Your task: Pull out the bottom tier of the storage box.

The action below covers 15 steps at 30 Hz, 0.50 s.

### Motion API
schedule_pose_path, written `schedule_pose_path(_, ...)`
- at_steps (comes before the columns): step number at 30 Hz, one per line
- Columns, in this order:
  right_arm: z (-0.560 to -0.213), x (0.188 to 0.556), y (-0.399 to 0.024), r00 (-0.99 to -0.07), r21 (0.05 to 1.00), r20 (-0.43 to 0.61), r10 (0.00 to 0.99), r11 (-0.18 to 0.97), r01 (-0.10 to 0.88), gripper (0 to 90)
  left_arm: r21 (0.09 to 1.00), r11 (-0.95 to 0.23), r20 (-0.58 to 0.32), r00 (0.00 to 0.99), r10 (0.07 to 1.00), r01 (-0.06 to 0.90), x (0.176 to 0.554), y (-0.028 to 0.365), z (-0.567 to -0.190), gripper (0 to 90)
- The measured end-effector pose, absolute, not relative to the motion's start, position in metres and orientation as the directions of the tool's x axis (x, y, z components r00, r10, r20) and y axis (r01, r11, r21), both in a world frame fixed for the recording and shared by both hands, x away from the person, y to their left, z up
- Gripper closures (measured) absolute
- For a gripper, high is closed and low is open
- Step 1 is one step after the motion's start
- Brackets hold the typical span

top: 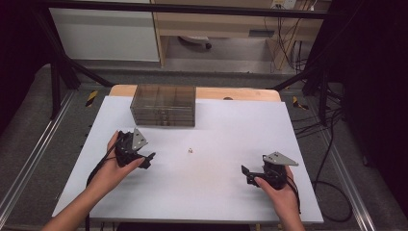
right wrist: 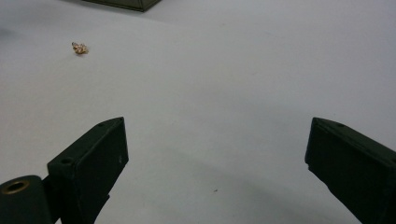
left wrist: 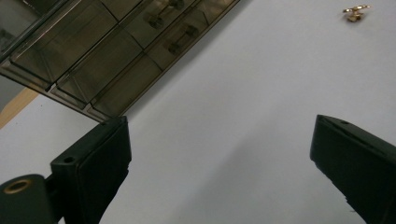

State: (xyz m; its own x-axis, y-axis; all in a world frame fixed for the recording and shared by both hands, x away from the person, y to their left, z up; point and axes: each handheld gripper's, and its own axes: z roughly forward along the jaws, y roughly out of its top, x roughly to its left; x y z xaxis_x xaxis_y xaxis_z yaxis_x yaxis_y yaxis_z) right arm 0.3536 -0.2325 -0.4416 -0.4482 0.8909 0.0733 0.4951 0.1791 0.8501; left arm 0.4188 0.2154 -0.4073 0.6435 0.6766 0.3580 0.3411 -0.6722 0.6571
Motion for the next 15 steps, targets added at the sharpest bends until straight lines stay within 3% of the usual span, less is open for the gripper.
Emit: schedule_pose_path(15, -0.441, 0.354, -0.233, -0.450, 0.846, 0.077, 0.890, 0.180, 0.502, 6.3, 0.621, -0.739, 0.420, 0.685, 0.596, 0.262, 0.441, 0.201, -0.409, 6.3)
